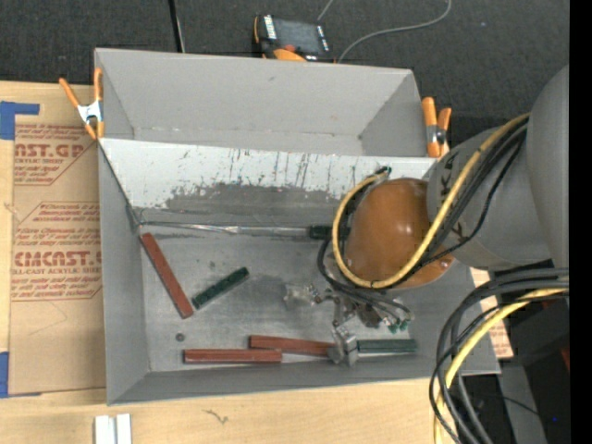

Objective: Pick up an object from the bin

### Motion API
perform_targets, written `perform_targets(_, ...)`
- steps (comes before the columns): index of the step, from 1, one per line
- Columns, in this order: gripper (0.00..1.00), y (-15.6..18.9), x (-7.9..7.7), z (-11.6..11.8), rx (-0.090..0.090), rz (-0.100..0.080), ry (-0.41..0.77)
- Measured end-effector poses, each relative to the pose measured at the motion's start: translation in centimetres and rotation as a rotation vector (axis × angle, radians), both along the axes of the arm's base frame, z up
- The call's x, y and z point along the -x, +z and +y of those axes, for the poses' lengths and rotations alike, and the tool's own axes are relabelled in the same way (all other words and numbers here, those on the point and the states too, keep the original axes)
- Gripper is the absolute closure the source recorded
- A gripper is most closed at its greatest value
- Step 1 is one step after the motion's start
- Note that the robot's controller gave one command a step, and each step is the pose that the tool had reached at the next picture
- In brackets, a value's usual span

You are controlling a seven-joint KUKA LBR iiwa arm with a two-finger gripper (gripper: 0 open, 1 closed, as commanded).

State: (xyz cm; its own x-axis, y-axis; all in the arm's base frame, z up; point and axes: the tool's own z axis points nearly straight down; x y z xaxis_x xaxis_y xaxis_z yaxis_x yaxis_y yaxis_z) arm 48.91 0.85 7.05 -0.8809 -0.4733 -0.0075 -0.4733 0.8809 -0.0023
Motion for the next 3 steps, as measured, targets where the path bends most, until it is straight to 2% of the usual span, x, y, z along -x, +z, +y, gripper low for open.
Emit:
perform_targets(1,0.00,3.3,-3.6,6.8,-0.003,0.001,-0.018)
perform_targets(2,0.00,5.1,-6.4,16.6,-0.004,0.001,0.022)
perform_targets(3,0.00,-0.3,-6.1,14.0,0.002,0.010,0.098)
